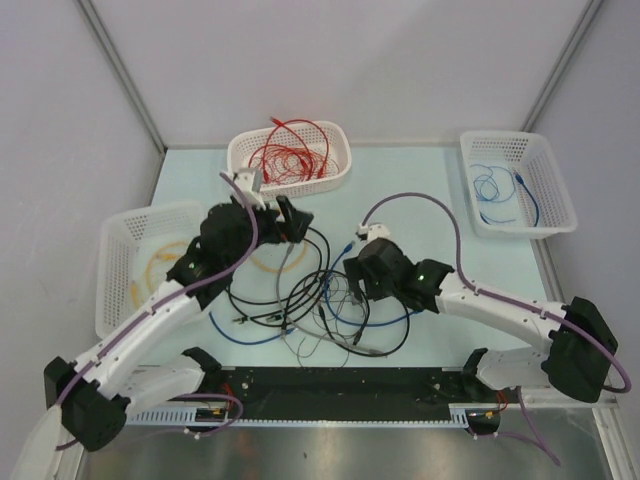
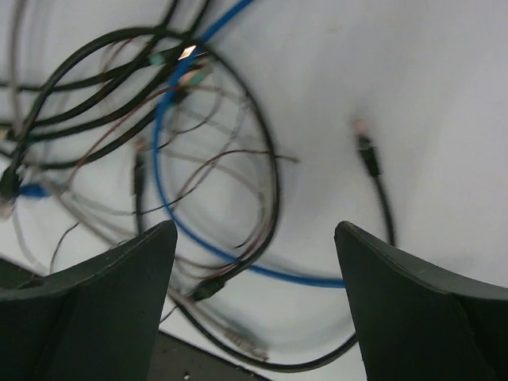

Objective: Untangle the cables

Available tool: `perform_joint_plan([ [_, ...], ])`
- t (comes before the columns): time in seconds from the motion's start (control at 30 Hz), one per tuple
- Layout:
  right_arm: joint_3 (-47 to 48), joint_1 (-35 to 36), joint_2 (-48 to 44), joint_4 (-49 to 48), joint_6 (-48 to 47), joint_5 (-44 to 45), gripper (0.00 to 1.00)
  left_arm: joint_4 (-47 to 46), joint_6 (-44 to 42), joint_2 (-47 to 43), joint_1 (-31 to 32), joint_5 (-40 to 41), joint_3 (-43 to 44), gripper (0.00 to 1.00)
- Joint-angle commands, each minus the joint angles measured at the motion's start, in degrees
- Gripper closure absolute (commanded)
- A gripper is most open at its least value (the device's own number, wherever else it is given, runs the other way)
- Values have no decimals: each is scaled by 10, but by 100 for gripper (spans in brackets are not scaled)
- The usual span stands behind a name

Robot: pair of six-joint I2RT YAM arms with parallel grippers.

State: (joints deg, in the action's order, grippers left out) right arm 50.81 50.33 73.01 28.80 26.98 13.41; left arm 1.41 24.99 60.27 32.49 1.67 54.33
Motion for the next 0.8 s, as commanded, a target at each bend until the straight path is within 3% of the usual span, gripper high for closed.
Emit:
perform_joint_plan([
  [0.0, 10, 120, -7, -54, 1, 48, 15, 77, 31, -126, 33, 61, -93, 0],
  [0.17, 5, 167, 31, -80, -8, 33, 22, 117, 43, -223, 34, 84, -150, 0],
  [0.3, 5, 171, 80, -112, -11, 15, 28, 148, 44, -232, 34, 80, -150, 0],
  [0.77, 5, 109, 200, -200, -28, -32, 50, 188, 37, -265, 34, 93, -168, 0],
])
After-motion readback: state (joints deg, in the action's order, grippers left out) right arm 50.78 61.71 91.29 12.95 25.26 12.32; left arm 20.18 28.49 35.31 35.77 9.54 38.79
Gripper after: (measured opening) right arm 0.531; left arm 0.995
